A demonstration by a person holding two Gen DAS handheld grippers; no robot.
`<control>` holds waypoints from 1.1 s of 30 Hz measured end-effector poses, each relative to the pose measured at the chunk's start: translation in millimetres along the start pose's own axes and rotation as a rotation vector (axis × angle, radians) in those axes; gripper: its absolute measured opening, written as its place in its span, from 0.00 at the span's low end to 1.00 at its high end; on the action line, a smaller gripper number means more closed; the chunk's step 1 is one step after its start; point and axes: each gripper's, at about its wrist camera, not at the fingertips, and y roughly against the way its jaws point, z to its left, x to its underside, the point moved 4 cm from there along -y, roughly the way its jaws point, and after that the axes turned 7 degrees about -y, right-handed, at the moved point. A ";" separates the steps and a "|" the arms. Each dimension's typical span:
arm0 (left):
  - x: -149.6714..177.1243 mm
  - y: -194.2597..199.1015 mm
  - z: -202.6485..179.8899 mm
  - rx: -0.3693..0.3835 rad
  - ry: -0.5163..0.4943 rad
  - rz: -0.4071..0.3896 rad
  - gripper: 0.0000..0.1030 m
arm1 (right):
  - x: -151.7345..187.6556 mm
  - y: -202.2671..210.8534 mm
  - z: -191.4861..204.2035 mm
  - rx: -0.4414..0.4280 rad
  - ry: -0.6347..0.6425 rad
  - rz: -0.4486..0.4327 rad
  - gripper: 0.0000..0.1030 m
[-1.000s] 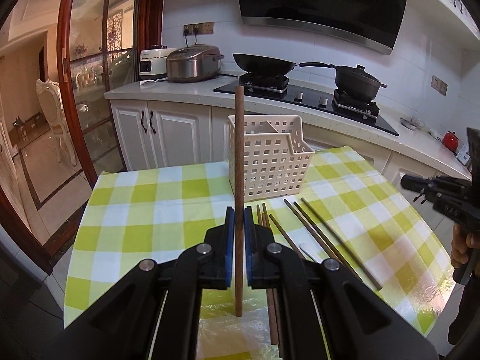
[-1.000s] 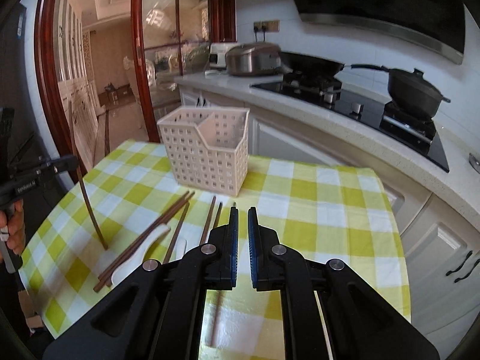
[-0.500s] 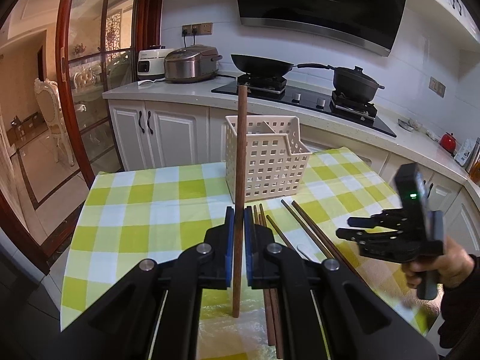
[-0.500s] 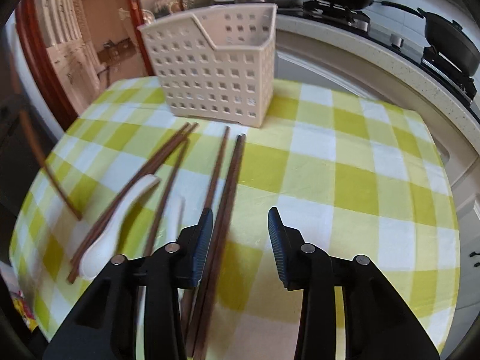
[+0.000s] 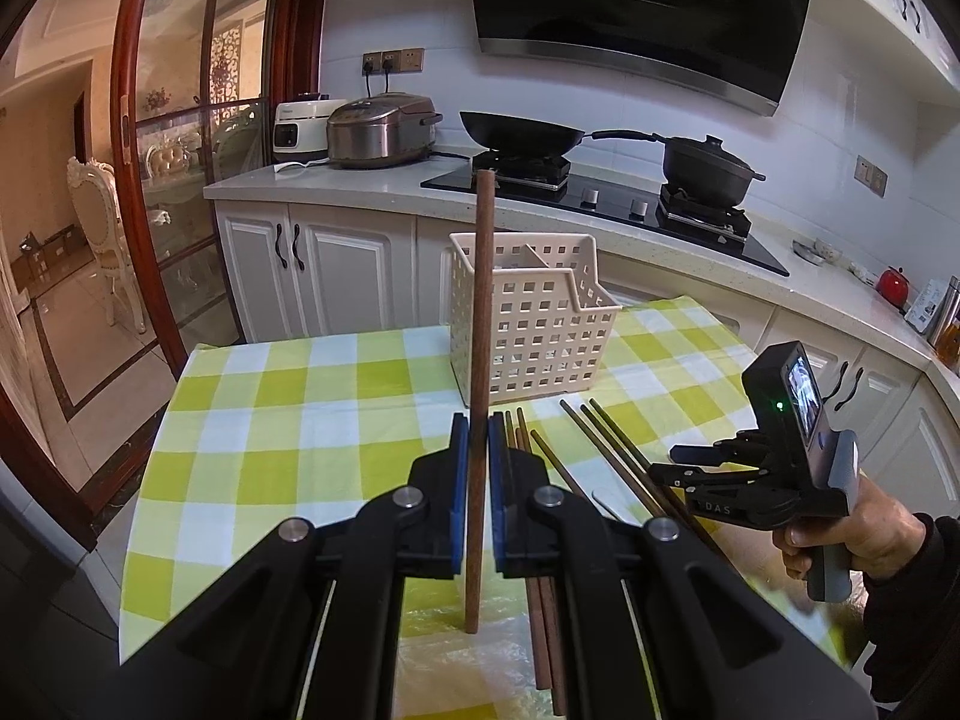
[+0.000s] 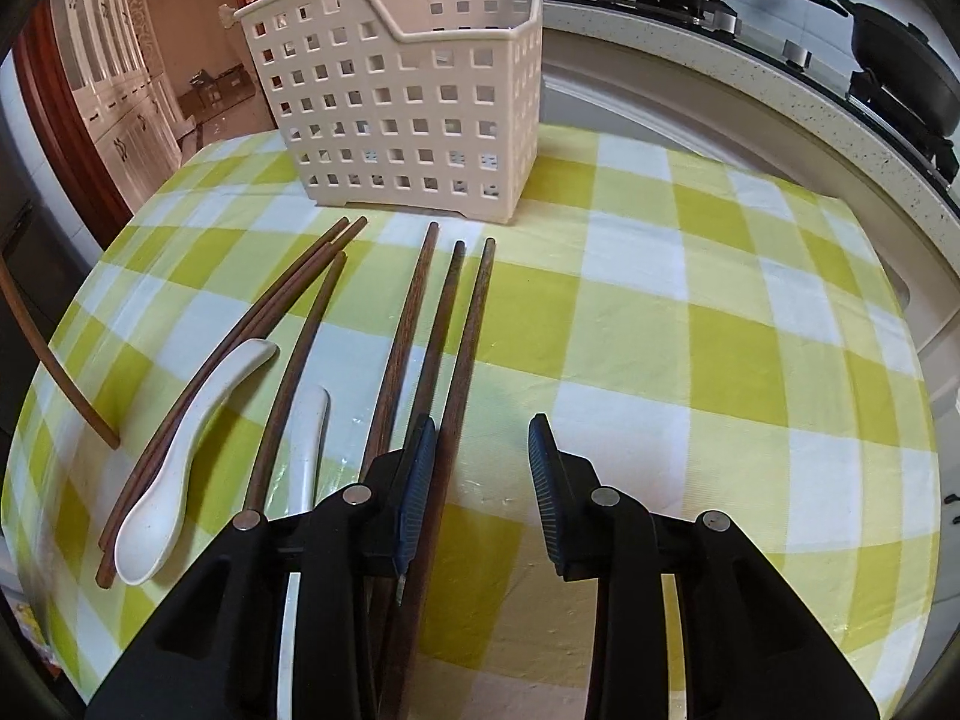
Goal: Organize utensils
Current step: 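Lift both held chopsticks upright and carry them toward the white basket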
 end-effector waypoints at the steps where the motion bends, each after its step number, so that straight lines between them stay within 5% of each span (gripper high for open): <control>1: 0.3 -0.2 -0.2 0.001 -0.001 0.002 0.06 | 0.2 -2.3 1.2 0.012 0.008 0.008 0.30; 5: -0.2 -1.8 -1.9 0.007 -0.001 0.010 0.06 | -6.3 -6.9 4.4 0.034 0.033 0.010 0.29; 8: -0.6 -2.4 -2.8 0.013 -0.004 0.013 0.06 | -9.8 -9.2 4.1 0.033 0.043 0.013 0.09; 13: -1.7 -2.6 1.0 0.022 0.007 0.018 0.06 | -12.0 2.6 0.2 0.015 0.022 -0.020 0.06; 33: -25.6 6.8 -8.8 0.075 0.002 -0.020 0.06 | -31.7 155.3 -11.1 -0.046 0.000 -0.321 0.06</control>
